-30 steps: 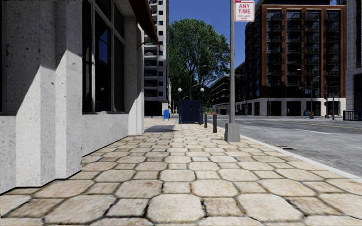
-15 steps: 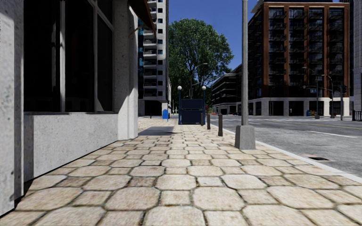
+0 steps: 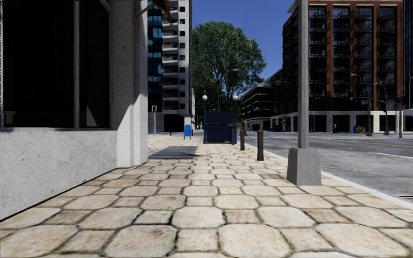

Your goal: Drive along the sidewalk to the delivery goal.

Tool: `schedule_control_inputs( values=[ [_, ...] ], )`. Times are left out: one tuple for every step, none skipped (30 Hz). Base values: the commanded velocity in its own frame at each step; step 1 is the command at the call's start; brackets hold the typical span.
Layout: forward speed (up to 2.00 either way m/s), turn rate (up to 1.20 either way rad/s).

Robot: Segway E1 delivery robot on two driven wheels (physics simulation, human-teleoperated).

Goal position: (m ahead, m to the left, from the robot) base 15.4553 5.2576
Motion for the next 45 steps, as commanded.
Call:
schedule_control_inputs(
  values=[
    [2.00, 0.00],
    [2.00, 0.00],
    [2.00, 0.00],
    [2.00, 0.00],
    [2.00, 0.00],
    [2.00, 0.00],
    [2.00, 0.00],
    [2.00, 0.00],
    [2.00, 0.00],
    [2.00, 0.00],
    [2.00, 0.00],
    [2.00, 0.00],
    [2.00, 0.00],
    [2.00, 0.00],
    [2.00, 0.00],
    [2.00, 0.00],
    [2.00, 0.00],
    [2.00, 0.00],
    [2.00, 0.00],
    [2.00, 0.00],
    [2.00, 0.00],
    [2.00, 0.00],
    [2.00, 0.00],
    [2.00, 0.00],
    [2.00, 0.00],
    [2.00, 0.00],
    [2.00, 0.00],
    [2.00, 0.00],
    [2.00, 0.00],
    [2.00, 0.00],
    [2.00, 0.00],
    [2.00, 0.00],
    [2.00, 0.00],
    [2.00, 0.00],
    [2.00, 0.00],
    [2.00, 0.00],
    [2.00, 0.01],
    [2.00, 0.10],
    [2.00, 0.13],
    [2.00, 0.15],
    [2.00, 0.19],
    [2.00, 0.26],
    [2.00, 0.26],
    [2.00, 0.31],
    [2.00, 0.34]
  ],
)
